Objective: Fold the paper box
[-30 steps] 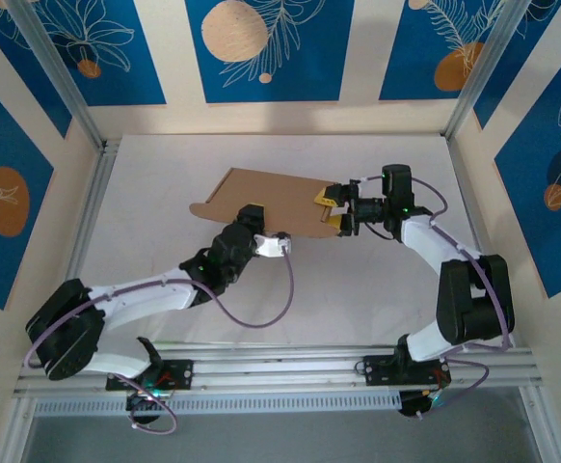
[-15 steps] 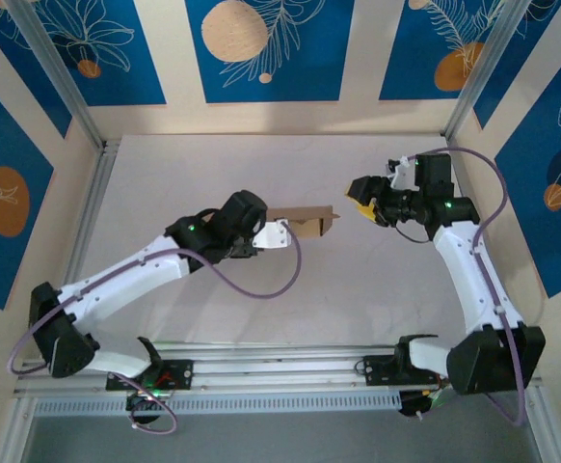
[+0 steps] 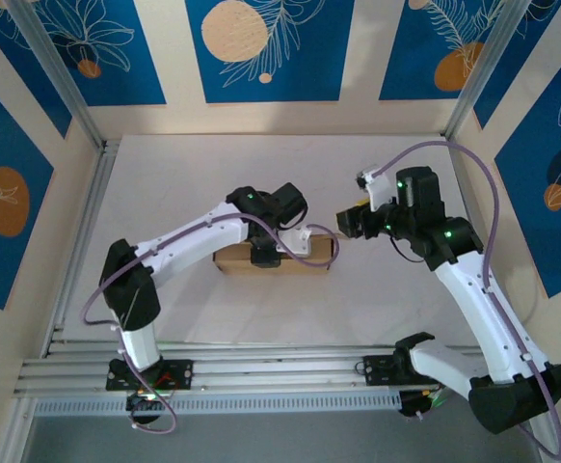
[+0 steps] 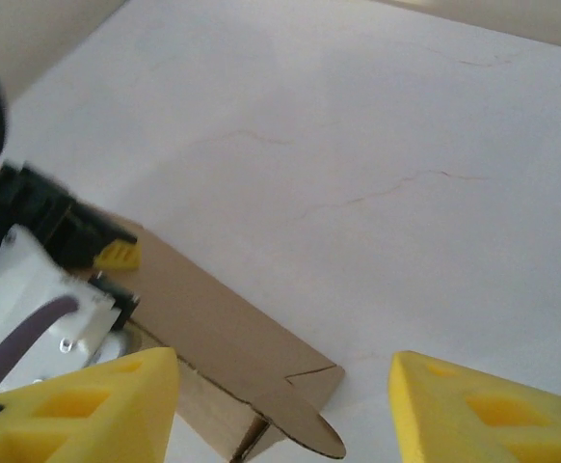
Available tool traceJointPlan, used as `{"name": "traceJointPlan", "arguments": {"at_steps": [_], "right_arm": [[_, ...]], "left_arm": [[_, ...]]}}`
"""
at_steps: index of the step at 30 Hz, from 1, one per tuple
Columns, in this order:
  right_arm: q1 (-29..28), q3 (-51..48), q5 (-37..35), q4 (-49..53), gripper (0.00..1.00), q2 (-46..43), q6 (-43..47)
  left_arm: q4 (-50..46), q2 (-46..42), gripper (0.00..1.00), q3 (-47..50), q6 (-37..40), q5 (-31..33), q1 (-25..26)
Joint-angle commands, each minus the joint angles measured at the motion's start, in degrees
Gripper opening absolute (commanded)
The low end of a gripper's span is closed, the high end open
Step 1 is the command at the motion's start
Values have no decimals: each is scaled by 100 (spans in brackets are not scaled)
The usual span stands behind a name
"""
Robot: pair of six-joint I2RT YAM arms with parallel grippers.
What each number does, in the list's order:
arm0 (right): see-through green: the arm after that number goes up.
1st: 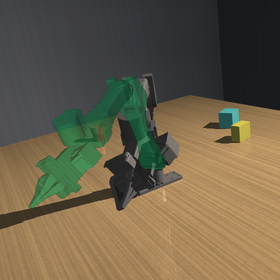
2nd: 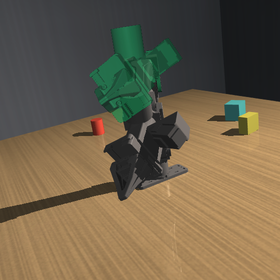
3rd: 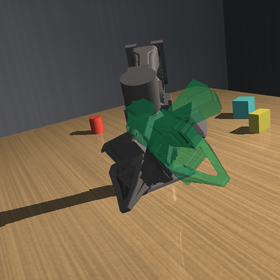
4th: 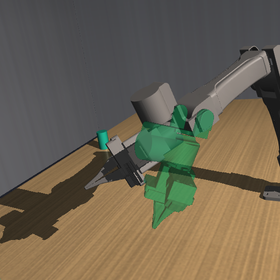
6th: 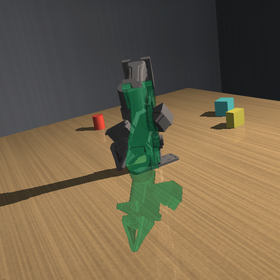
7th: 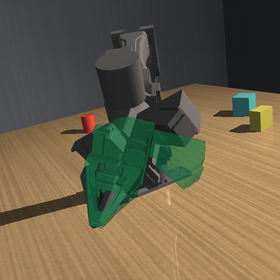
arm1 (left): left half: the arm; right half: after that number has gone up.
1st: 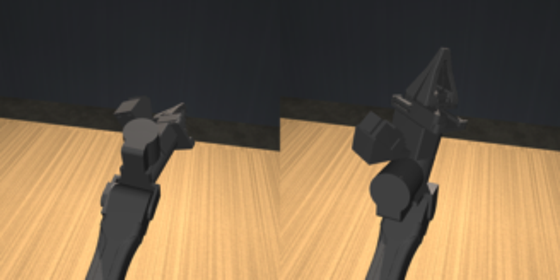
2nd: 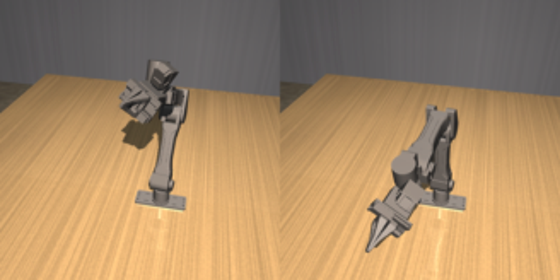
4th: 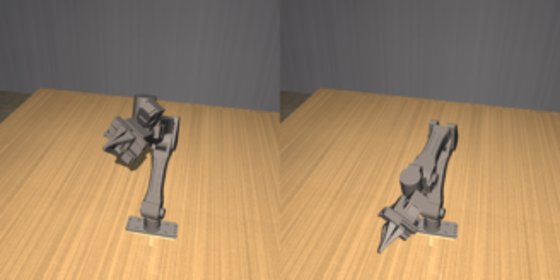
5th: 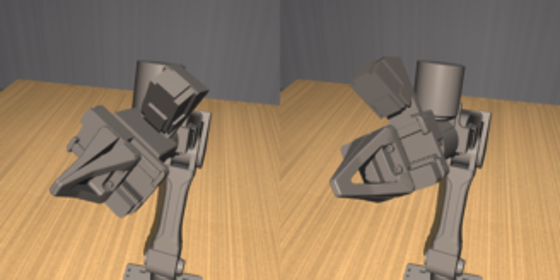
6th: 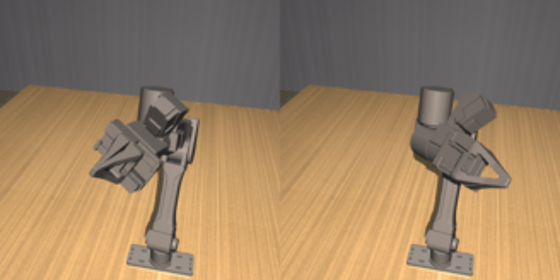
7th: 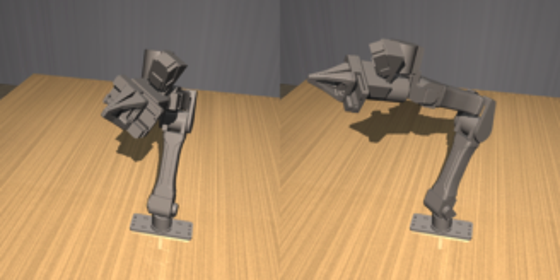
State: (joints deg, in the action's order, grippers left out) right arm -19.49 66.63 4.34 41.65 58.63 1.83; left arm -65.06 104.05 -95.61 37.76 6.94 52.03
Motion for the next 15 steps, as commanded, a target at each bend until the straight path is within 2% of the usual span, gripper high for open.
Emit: {"name": "traceJointPlan", "arguments": {"at_steps": [1,4,7,11,13,14,15], "right_arm": [[-272,-40,163,513,59,-12,1193],[-286,-151,-147,499,59,8,1236],[-38,-72,-32,295,57,77,213],[352,333,413,406,46,371,-1310],[620,453,737,510,35,475,-2128],[809,505,1041,541,27,534,-2674],[946,517,1365,512,14,588,-3096]], "left_arm": [[-559,338,34,-210,-102,-676,58],[-509,361,38,-232,-19,-660,53],[-441,359,40,-240,30,-641,40],[-420,444,41,-308,19,-656,35],[-407,471,41,-331,-4,-654,35],[-390,468,42,-324,-7,-642,35],[-368,462,42,-318,-16,-622,42]]}}
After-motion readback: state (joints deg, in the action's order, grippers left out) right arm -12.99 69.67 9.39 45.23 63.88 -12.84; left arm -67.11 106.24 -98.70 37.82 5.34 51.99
